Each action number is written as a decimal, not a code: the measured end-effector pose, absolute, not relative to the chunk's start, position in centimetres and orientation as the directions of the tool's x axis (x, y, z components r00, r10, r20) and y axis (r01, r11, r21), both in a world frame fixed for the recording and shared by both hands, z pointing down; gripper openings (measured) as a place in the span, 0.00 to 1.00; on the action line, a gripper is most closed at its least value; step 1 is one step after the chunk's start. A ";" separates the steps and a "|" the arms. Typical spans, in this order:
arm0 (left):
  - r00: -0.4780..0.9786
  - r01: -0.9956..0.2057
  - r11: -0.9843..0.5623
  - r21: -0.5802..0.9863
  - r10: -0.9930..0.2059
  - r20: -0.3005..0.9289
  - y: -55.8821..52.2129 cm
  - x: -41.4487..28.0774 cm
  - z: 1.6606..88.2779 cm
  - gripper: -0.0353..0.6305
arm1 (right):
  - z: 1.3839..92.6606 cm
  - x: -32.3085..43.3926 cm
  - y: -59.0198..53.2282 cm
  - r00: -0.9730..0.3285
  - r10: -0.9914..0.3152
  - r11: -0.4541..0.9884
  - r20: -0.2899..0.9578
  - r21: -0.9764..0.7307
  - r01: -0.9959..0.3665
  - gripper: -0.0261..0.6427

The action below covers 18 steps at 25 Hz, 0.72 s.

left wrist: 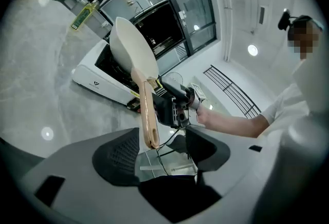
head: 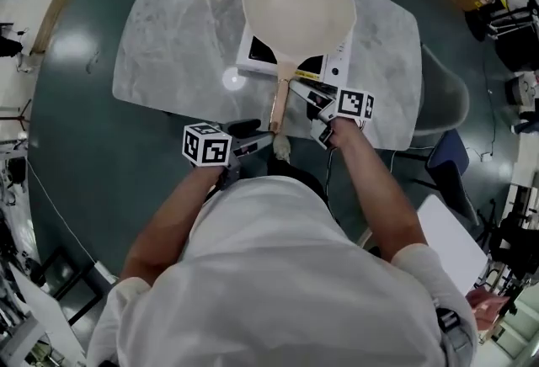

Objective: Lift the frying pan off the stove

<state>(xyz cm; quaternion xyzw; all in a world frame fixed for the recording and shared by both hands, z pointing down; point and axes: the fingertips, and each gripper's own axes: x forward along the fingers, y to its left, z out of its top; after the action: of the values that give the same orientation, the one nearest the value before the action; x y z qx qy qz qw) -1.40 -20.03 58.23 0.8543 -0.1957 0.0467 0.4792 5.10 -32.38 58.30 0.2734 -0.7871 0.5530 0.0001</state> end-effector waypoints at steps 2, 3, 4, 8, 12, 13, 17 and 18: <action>0.918 -0.377 -0.436 0.817 -0.295 0.266 -21.2 -0.3 58.7 0.47 | 58.6 4.0 -33.7 -0.879 -0.384 0.232 0.284 -0.892 -0.389 0.52; 0.917 -0.379 -0.426 0.821 -0.293 0.271 -21.6 0.1 59.0 0.47 | 58.8 3.2 -34.2 -0.892 -0.359 0.228 0.275 -0.901 -0.370 0.52; 0.915 -0.382 -0.415 0.825 -0.292 0.277 -21.8 0.5 59.4 0.47 | 59.2 2.4 -34.6 -0.904 -0.334 0.224 0.268 -0.908 -0.353 0.53; 0.904 -0.393 -0.347 0.852 -0.314 0.289 -23.2 1.6 61.0 0.47 | 60.2 -0.1 -35.8 -0.935 -0.268 0.193 0.231 -0.938 -0.287 0.52; 0.909 -0.375 -0.318 0.871 -0.311 0.277 -24.3 2.8 61.8 0.47 | 60.5 -0.8 -37.2 -0.949 -0.249 0.183 0.193 -0.953 -0.242 0.45; 0.911 -0.366 -0.309 0.878 -0.311 0.271 -24.4 3.0 61.9 0.47 | 60.3 -0.9 -37.4 -0.952 -0.247 0.183 0.181 -0.956 -0.229 0.43; 0.917 -0.353 -0.303 0.885 -0.300 0.263 -24.2 3.6 62.0 0.34 | 60.2 -0.8 -37.4 -0.957 -0.248 0.168 0.150 -0.966 -0.195 0.30; 0.919 -0.354 -0.314 0.881 -0.293 0.265 -24.1 3.7 61.9 0.27 | 60.2 -0.9 -37.4 -0.957 -0.250 0.165 0.149 -0.967 -0.194 0.30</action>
<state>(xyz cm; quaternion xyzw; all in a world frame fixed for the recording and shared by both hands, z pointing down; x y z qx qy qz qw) 3.73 -24.10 61.93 0.8101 -0.1996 0.0279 0.5506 -0.86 -37.36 60.20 0.1455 -0.7630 0.6294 -0.0225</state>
